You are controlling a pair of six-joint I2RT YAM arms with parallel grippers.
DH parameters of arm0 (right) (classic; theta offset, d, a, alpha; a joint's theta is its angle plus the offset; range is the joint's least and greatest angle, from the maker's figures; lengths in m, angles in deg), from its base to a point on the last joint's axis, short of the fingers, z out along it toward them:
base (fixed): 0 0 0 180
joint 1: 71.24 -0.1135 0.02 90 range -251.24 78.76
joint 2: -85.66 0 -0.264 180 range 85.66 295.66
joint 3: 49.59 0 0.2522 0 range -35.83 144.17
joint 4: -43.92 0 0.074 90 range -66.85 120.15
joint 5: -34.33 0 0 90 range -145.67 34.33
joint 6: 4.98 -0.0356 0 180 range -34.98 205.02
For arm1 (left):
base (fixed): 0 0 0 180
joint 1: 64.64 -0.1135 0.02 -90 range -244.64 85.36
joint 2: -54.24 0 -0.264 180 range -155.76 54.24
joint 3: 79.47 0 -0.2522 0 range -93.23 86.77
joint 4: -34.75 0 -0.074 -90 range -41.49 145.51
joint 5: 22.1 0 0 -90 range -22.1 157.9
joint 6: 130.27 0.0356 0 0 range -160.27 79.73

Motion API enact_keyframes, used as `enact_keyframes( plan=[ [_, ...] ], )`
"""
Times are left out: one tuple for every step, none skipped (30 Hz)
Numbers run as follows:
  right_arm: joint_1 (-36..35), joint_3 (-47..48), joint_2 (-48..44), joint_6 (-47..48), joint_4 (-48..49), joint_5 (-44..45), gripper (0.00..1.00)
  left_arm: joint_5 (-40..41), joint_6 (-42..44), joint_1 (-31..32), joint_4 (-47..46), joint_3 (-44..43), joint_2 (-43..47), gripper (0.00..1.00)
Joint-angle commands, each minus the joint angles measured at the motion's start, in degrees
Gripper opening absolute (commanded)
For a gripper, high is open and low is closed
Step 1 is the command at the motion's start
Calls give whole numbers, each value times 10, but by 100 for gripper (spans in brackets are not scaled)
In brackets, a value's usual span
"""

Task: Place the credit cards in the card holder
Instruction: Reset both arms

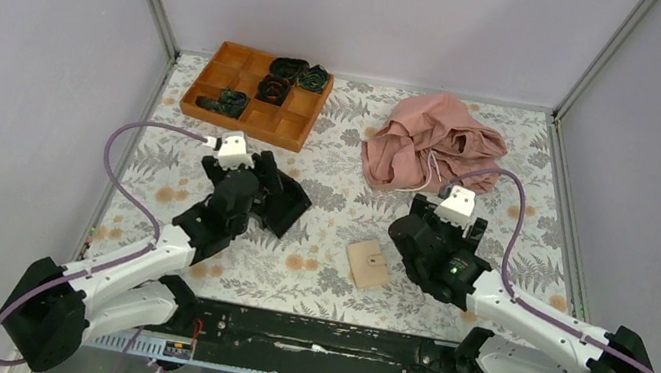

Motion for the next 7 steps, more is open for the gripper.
enact_keyframes(
  plan=[
    [-3, 0, 2, 20, 36, 23, 99, 19, -44, 1, -28, -12, 24, 100],
    [-3, -1, 2, 19, 34, 21, 99, 24, -44, 1, -26, -12, 24, 100],
    [-3, -5, -1, 20, 36, 19, 100, 25, -44, 1, -26, -11, 27, 100],
    [-3, -9, -4, 23, 42, 17, 100, 25, -44, 1, -26, -9, 28, 100],
    [-3, -12, -8, 21, 47, 19, 100, 26, -45, 1, -26, -9, 28, 100],
    [-3, -14, -13, 16, 46, 22, 100, 26, -46, 1, -26, -7, 27, 100],
    [-3, -16, -19, 15, 47, 22, 99, 26, -46, 1, -26, -7, 25, 100]
  ],
)
